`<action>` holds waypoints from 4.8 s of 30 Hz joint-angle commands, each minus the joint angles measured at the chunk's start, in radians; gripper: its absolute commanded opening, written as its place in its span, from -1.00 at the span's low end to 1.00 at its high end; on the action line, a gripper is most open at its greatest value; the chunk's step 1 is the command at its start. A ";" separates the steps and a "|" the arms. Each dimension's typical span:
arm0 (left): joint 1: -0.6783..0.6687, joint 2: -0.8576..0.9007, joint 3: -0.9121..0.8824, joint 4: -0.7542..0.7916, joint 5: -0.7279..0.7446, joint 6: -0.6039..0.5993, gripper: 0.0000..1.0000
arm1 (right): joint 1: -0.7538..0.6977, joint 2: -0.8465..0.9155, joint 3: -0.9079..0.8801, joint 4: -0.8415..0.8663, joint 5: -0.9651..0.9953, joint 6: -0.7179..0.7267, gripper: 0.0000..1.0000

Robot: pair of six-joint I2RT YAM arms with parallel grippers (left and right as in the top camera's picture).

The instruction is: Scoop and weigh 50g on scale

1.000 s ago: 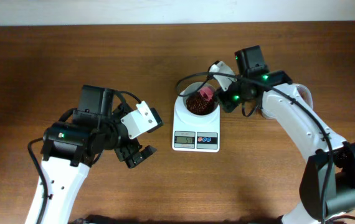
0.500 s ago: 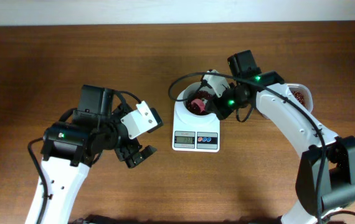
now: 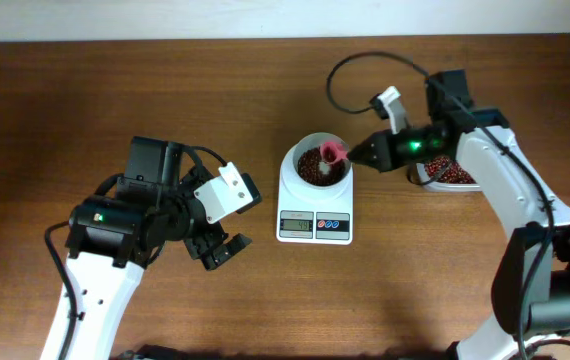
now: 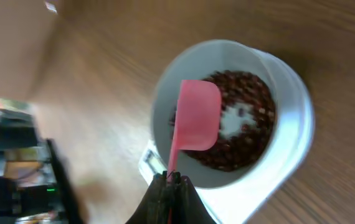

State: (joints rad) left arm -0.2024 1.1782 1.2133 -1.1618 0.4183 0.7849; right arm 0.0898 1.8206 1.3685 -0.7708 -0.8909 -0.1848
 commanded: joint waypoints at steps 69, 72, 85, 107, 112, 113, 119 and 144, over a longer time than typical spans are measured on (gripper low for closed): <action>0.005 0.000 -0.002 0.001 0.004 -0.008 0.98 | -0.109 0.009 0.006 -0.006 -0.236 -0.094 -0.92; 0.005 0.000 -0.002 0.001 0.004 -0.008 0.98 | -0.174 0.009 0.006 -0.055 -0.235 -0.095 -0.92; 0.005 0.000 -0.002 0.001 0.004 -0.008 0.98 | -0.605 0.001 0.007 -0.288 -0.127 -0.265 -0.92; 0.005 0.000 -0.002 0.001 0.004 -0.008 0.98 | -0.172 -0.132 0.122 -0.268 1.084 -0.055 -0.92; 0.005 0.000 -0.002 0.001 0.004 -0.008 0.98 | -0.109 -0.150 0.181 -0.331 1.213 0.024 -0.92; 0.005 0.000 -0.002 0.001 0.004 -0.009 0.99 | -0.108 -0.164 0.193 -0.357 1.213 0.050 -0.92; 0.005 0.000 -0.002 0.001 0.004 -0.008 0.98 | -0.111 -0.476 0.225 -0.536 1.076 0.094 -0.92; 0.005 0.000 -0.002 0.001 0.004 -0.008 0.98 | -0.111 -1.381 -0.538 -0.650 1.163 1.336 -0.92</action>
State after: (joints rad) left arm -0.2024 1.1782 1.2121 -1.1610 0.4183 0.7849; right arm -0.0242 0.4488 0.9054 -1.4269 0.2619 0.8768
